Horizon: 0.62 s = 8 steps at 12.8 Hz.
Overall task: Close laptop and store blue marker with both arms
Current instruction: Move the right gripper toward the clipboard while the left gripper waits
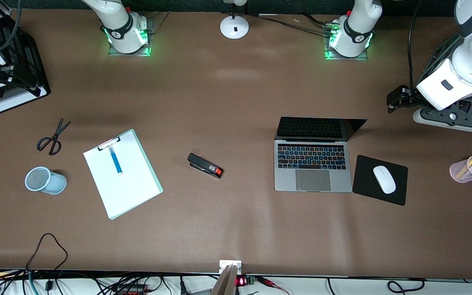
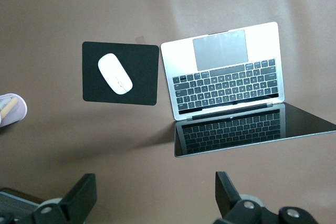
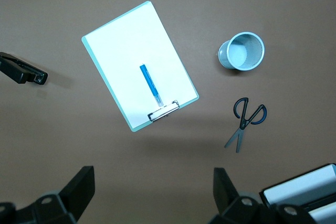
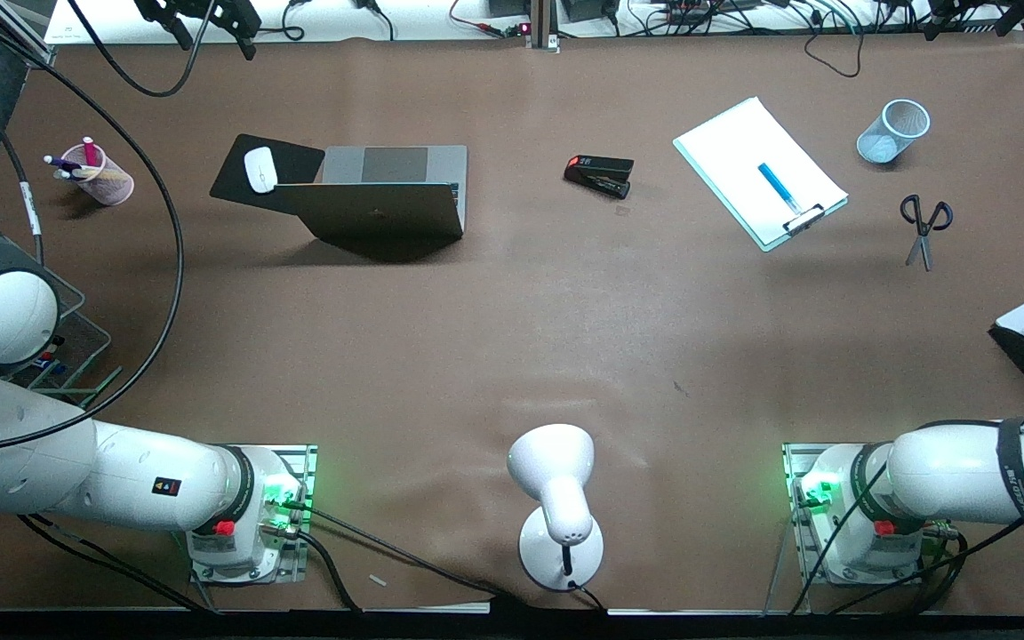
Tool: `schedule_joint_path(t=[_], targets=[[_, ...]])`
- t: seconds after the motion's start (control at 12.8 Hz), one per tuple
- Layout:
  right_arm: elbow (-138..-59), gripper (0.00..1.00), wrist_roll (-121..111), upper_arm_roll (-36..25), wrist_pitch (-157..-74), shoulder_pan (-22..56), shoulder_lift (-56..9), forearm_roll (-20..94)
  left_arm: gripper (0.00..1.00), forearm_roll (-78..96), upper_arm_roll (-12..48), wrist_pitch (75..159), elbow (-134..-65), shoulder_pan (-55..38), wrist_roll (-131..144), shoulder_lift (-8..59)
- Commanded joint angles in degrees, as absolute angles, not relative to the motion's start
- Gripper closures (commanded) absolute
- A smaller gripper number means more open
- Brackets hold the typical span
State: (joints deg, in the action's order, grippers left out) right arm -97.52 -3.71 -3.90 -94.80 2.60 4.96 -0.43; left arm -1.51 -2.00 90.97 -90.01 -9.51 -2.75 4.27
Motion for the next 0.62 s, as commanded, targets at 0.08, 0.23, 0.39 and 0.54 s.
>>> schedule_joint_path(t=[0.08, 0.23, 0.39, 0.54], targets=[[-97.56, 0.00, -4.04, -3.78, -95.10, 2.72, 5.10, -0.26, 0.00, -1.85, -1.93, 89.38, -88.07, -9.32, -3.78, 5.01], [-97.21, 0.00, -3.96, -3.69, -95.45, 2.55, 3.96, -0.18, 0.00, -1.85, -1.85, 89.38, -88.07, -9.32, -3.69, 5.01], [-96.77, 0.00, -4.57, -3.78, -97.81, 2.37, 1.33, -0.09, 0.00, -1.85, -1.93, 89.30, -88.07, -9.32, -3.43, 5.01], [-97.12, 0.00, -4.66, -3.78, -98.78, 2.46, -1.30, -0.09, 0.00, -1.76, -2.02, 89.38, -88.07, -8.97, -3.69, 5.10]])
